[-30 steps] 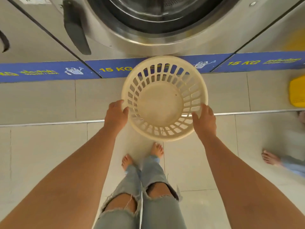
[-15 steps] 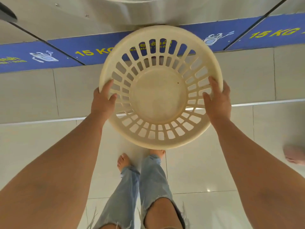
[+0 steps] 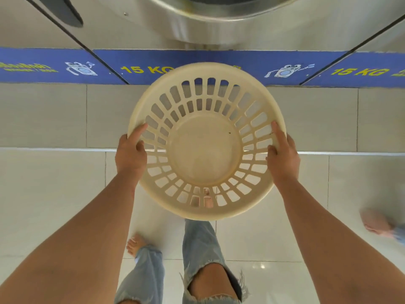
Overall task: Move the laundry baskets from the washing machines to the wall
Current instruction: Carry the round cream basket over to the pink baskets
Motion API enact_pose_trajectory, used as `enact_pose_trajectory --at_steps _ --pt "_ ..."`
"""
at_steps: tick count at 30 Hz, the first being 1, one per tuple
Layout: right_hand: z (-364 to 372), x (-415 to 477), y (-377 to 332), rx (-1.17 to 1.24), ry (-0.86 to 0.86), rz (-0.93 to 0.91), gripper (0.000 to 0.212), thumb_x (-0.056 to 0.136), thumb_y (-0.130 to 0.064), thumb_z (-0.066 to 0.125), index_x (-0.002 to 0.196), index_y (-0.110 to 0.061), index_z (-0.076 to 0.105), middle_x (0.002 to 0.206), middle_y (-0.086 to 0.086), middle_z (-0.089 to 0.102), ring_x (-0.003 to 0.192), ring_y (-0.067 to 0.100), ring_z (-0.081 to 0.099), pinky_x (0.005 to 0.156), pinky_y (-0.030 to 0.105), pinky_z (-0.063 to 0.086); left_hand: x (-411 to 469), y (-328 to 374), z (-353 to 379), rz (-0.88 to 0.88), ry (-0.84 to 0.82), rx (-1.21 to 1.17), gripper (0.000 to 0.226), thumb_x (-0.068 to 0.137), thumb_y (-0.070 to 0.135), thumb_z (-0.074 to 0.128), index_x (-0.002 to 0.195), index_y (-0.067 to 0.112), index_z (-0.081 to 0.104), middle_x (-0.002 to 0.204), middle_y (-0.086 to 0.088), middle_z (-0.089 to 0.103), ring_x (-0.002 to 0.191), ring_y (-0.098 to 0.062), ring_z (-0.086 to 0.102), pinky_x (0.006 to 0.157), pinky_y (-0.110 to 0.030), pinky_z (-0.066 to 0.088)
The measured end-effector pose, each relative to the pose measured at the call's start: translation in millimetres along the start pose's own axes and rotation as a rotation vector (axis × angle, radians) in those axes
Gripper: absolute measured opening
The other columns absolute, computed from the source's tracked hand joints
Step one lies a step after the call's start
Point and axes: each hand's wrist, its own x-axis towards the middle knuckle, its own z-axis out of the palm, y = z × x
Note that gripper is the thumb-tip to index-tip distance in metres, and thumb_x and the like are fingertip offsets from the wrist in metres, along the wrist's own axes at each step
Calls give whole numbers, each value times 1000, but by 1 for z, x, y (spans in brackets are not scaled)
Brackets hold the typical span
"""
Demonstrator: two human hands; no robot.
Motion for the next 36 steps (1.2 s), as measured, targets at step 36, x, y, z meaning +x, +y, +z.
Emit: enact_pose_trajectory --at_steps 36 --pt "250 -486 -469 -191 -372 -781 67 93 -10 45 145 -48 29 139 1 46 112 31 57 88 38 44 -266 -548 -437 -705 607 -391 56 95 9 32 130 46 55 109 -3 50 83 -24 49 76 -31 38"
